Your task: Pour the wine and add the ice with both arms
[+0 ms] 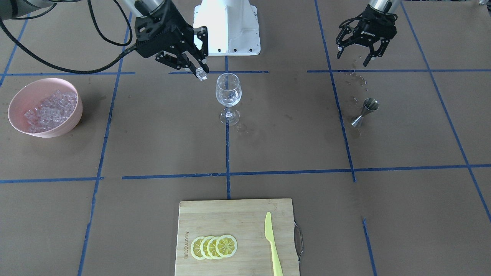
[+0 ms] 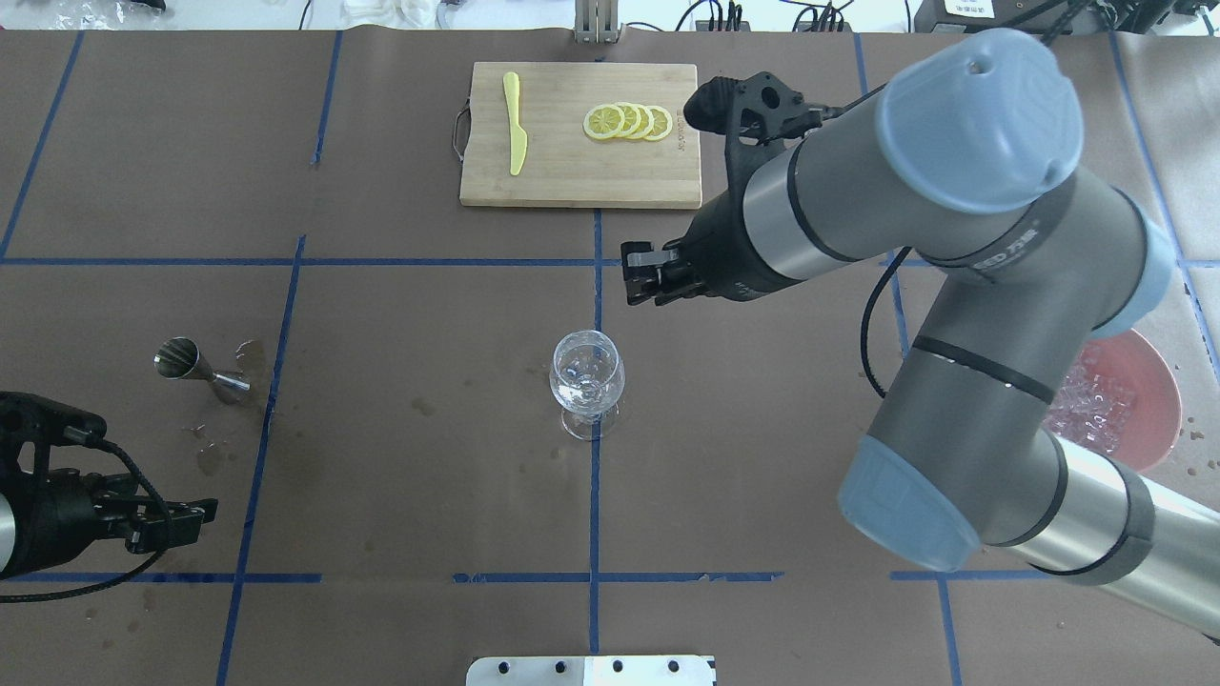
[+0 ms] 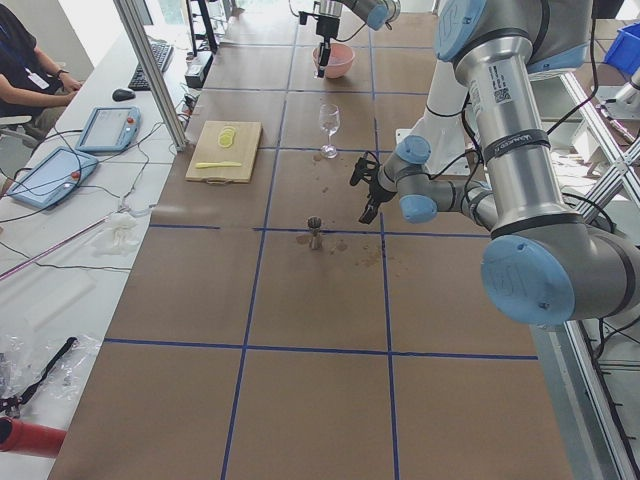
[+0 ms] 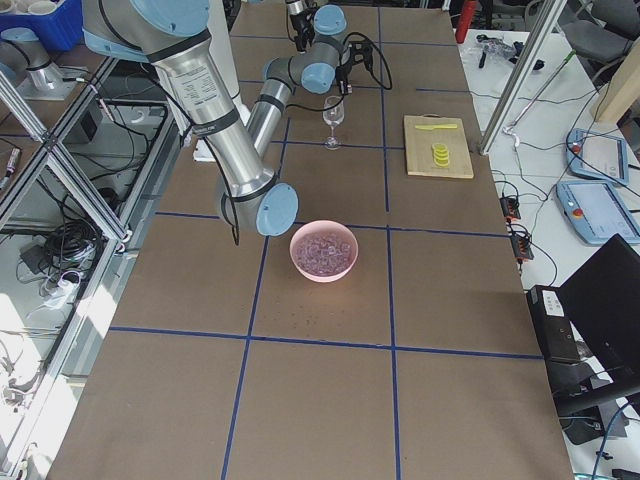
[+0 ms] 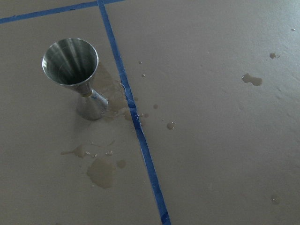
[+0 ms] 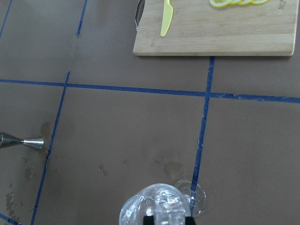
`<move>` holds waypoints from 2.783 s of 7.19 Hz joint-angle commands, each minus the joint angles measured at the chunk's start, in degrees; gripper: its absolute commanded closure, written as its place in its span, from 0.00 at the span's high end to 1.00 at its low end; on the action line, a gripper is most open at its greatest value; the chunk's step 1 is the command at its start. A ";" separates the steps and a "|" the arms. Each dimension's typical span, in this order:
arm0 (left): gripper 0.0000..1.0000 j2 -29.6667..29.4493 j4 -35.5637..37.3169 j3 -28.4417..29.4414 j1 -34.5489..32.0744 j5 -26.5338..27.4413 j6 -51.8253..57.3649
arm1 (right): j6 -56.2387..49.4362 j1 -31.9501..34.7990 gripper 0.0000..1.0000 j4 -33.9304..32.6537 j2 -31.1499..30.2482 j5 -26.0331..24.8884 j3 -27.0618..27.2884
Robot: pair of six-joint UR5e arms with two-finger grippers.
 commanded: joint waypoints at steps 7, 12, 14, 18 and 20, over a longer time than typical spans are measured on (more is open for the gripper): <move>1.00 -29.35 35.42 -3.25 -21.07 -17.14 9.42 | 4.49 -6.48 0.27 -0.01 2.41 -3.89 -4.65; 1.00 -43.63 48.33 0.34 -26.21 -18.44 15.41 | 4.95 -6.57 1.00 -2.01 3.20 -4.60 -3.08; 1.00 -46.36 47.98 7.26 -32.86 -22.39 23.23 | 4.51 -2.91 1.00 -9.98 3.12 -3.03 1.57; 1.00 -48.22 41.39 23.87 -47.72 -33.30 34.74 | -14.74 10.00 1.00 -27.03 -0.91 2.43 2.56; 1.00 -47.27 41.47 29.17 -52.82 -37.25 41.08 | -32.13 16.42 1.00 -32.33 -6.87 3.05 1.34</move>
